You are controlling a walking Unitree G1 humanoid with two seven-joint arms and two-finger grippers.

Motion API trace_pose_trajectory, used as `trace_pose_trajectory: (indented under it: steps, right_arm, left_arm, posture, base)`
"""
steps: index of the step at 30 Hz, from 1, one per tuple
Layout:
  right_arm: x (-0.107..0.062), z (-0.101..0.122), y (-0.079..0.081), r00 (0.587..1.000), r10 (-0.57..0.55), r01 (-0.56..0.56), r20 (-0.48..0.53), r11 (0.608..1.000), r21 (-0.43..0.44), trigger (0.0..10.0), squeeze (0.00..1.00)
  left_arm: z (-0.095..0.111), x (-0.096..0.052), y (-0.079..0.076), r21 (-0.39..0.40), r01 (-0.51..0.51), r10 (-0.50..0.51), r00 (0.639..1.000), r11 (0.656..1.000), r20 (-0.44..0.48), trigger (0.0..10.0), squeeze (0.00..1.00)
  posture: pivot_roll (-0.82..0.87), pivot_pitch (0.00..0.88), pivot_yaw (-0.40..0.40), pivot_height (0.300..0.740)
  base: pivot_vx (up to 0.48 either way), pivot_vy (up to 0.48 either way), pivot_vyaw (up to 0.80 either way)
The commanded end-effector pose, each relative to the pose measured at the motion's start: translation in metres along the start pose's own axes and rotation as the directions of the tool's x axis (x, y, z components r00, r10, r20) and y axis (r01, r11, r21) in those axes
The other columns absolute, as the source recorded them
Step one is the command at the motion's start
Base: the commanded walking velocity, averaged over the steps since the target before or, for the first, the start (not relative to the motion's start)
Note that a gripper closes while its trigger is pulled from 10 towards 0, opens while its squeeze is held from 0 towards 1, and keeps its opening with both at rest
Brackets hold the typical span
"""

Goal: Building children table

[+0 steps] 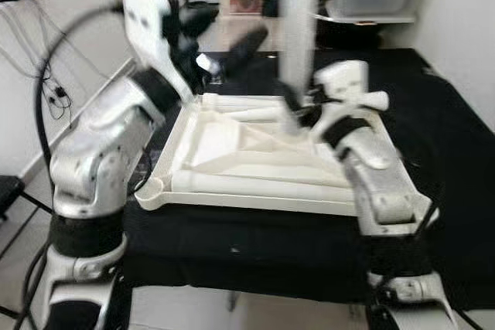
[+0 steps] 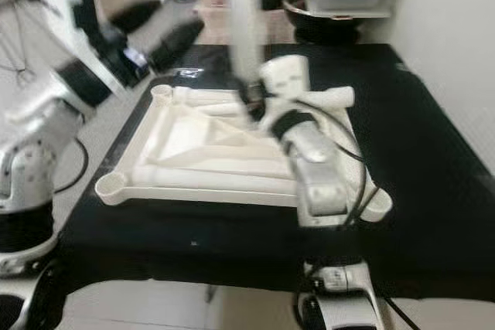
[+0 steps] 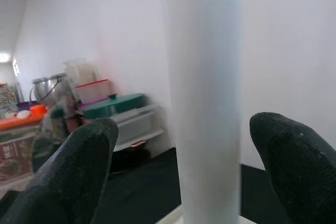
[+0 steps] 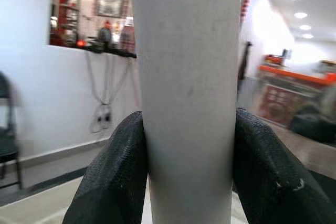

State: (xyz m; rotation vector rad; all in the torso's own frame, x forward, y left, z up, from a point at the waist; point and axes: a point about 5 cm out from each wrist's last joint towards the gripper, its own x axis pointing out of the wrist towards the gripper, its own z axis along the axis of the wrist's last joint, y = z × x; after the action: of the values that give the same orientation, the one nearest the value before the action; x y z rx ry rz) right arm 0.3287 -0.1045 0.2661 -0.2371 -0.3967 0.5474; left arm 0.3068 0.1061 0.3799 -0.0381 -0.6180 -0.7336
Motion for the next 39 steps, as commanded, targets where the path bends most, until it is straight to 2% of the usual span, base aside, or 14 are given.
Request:
trace_pose_trajectory:
  steps: [1, 6, 9, 11, 12, 13, 14, 23, 28, 29, 33, 37, 38, 39]
  right_arm:
    - [-0.001, 0.006, 0.005, 0.999, 0.026, -0.026, 0.019, 1.0, -0.017, 10.0, 0.0]
    - [0.0, 0.009, 0.014, 0.996, 0.081, -0.08, 0.035, 0.997, -0.003, 10.0, 0.0]
    - [0.0, 0.012, 0.019, 0.994, 0.103, -0.103, 0.041, 0.995, 0.0, 10.0, 0.0]
    - [0.0, 0.013, 0.023, 0.993, 0.113, -0.113, 0.041, 0.994, -0.004, 10.0, 0.0]
    - [0.0, 0.013, 0.023, 0.993, 0.113, -0.113, 0.041, 0.994, -0.004, 10.0, 0.0]
    - [0.0, 0.012, 0.024, 0.992, 0.118, -0.118, 0.038, 0.993, -0.01, 10.0, 0.0]
    - [0.0, 0.012, 0.025, 0.992, 0.121, -0.12, 0.035, 0.993, -0.013, 10.0, 0.0]
    - [0.001, 0.004, 0.027, 0.993, 0.116, -0.117, -0.015, 0.991, -0.066, 10.0, 0.0]
    - [0.003, -0.016, 0.03, 0.986, 0.083, -0.095, -0.147, 0.992, -0.083, 10.0, 0.0]
    - [0.004, -0.02, 0.031, 0.981, 0.08, -0.094, -0.175, 0.993, -0.075, 10.0, 1.0]
    - [0.006, -0.023, 0.034, 0.976, 0.087, -0.097, -0.199, 0.994, -0.042, 10.0, 1.0]
    - [0.014, -0.019, 0.041, 0.978, 0.077, -0.066, -0.192, 0.996, 0.065, 10.0, 1.0]
    - [0.017, -0.017, 0.043, 0.98, 0.07, -0.049, -0.184, 0.992, 0.113, 10.0, 0.89]
    - [0.02, -0.015, 0.046, 0.982, 0.064, -0.037, -0.177, 0.987, 0.154, 10.0, 0.38]
  left_arm:
    - [-0.006, 0.004, 0.004, -0.008, -0.015, 0.015, 1.0, 1.0, -0.016, 10.0, 0.0]
    - [-0.008, 0.023, -0.009, -0.023, 0.052, -0.052, 0.999, 0.998, -0.005, 10.0, 0.0]
    - [-0.01, 0.027, -0.011, -0.016, 0.07, -0.07, 0.997, 0.997, -0.012, 10.0, 0.0]
    - [-0.011, 0.03, -0.011, 0.0, 0.083, -0.083, 0.996, 0.997, -0.021, 8.8, 0.0]
    - [-0.011, 0.03, -0.011, 0.0, 0.083, -0.083, 0.996, 0.997, -0.021, 8.8, 0.0]
    - [-0.012, 0.03, -0.012, 0.007, 0.095, -0.095, 0.995, 0.995, -0.032, 4.9, 0.0]
    - [-0.012, 0.031, -0.012, 0.016, 0.103, -0.103, 0.994, 0.995, -0.044, 0.0, 0.0]
    - [-0.014, 0.031, -0.013, 0.079, 0.126, -0.119, 0.989, 0.989, -0.086, 0.0, 0.0]
    - [-0.015, 0.031, -0.017, 0.094, 0.147, -0.138, 0.986, 0.985, -0.095, 0.0, 0.0]
    - [-0.016, 0.031, -0.017, 0.094, 0.151, -0.142, 0.985, 0.984, -0.095, 0.0, 0.0]
    - [-0.018, 0.03, -0.019, 0.09, 0.159, -0.15, 0.984, 0.983, -0.099, 0.0, 0.0]
    - [-0.021, 0.028, -0.022, 0.072, 0.163, -0.156, 0.983, 0.984, -0.097, 0.0, 0.0]
    - [-0.023, 0.028, -0.024, 0.067, 0.164, -0.157, 0.983, 0.984, -0.097, 0.0, 0.0]
    - [-0.024, 0.028, -0.025, 0.062, 0.164, -0.158, 0.983, 0.985, -0.096, 0.0, 0.0]
  posture:
    - [-0.01, 0.0, 0.043, 0.74]
    - [-0.02, 0.0, 0.05, 0.74]
    - [-0.02, 0.0, 0.052, 0.74]
    - [-0.02, 0.0, 0.053, 0.74]
    - [-0.02, 0.0, 0.053, 0.74]
    - [-0.01, 0.0, 0.053, 0.74]
    - [-0.01, 0.0, 0.053, 0.74]
    - [0.0, 0.0, 0.053, 0.74]
    - [0.0, 0.0, 0.052, 0.74]
    - [0.0, 0.0, 0.052, 0.74]
    - [0.0, 0.0, 0.051, 0.74]
    - [0.0, 0.0, 0.05, 0.74]
    - [0.0, 0.0, 0.05, 0.74]
    - [0.0, 0.0, 0.049, 0.74]
  base:
    - [0.0, 0.0, 0.0]
    - [0.0, 0.0, 0.0]
    - [0.0, 0.0, 0.0]
    - [0.0, 0.0, 0.0]
    - [0.0, 0.0, 0.0]
    - [0.0, 0.0, 0.0]
    - [0.0, 0.0, 0.0]
    - [0.0, 0.0, 0.0]
    - [0.0, 0.0, 0.0]
    - [0.0, 0.0, 0.0]
    - [0.0, 0.0, 0.0]
    - [0.0, 0.0, 0.0]
    - [0.0, 0.0, 0.0]
    - [0.0, 0.0, 0.0]
